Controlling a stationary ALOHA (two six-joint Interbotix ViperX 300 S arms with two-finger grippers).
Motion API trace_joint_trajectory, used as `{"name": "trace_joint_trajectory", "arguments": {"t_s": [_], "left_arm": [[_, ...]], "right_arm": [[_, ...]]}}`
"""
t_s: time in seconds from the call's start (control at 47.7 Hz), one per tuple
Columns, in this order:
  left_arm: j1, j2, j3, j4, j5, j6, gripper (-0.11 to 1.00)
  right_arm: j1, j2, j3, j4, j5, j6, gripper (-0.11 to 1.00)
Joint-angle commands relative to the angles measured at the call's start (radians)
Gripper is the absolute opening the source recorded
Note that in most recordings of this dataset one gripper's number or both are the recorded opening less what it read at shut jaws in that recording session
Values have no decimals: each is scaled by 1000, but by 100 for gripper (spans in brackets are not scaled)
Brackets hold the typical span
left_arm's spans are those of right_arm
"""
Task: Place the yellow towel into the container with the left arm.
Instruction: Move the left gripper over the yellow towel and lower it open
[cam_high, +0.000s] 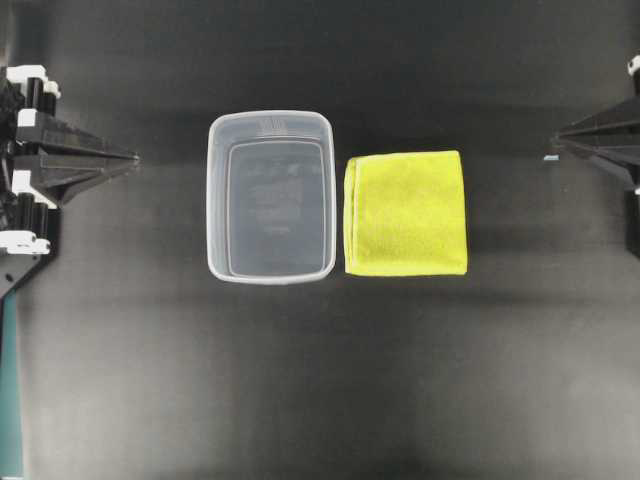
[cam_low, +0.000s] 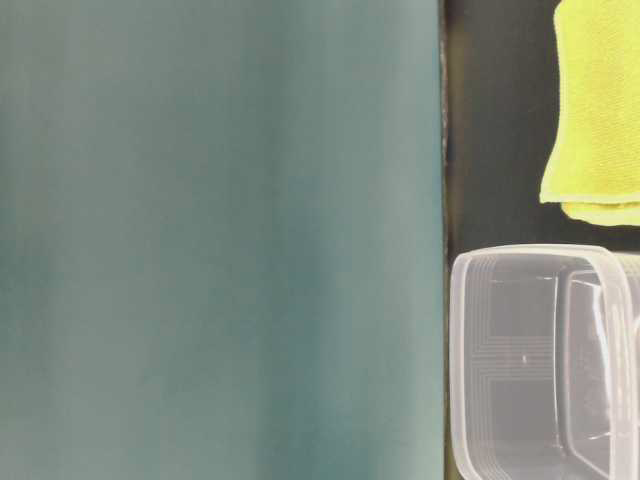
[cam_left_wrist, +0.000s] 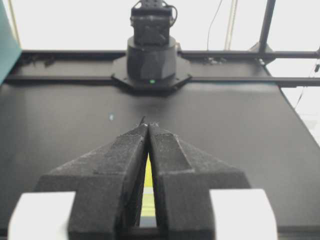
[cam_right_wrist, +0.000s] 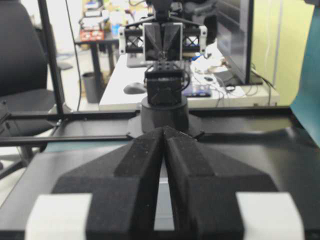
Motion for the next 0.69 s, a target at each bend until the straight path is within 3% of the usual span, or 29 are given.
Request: {"name": "trace_joint_trajectory", "arguments": {"t_s": [0.0,0.147,0.545,0.671], "left_arm": [[-11,44,-34,38,43,-44,6],[-14,112,-123,40,147,-103,0],[-12,371,-443,40,532,-83,0],[-15,460,-545,40,565,-83,0]], "right_arm": [[-2,14,-17,6,-2,17,1],[9,8,-18,34,74,64,-1],[12,-18,-21,34,394,172,-1],[12,-51,-26,32,411,167,0]]}}
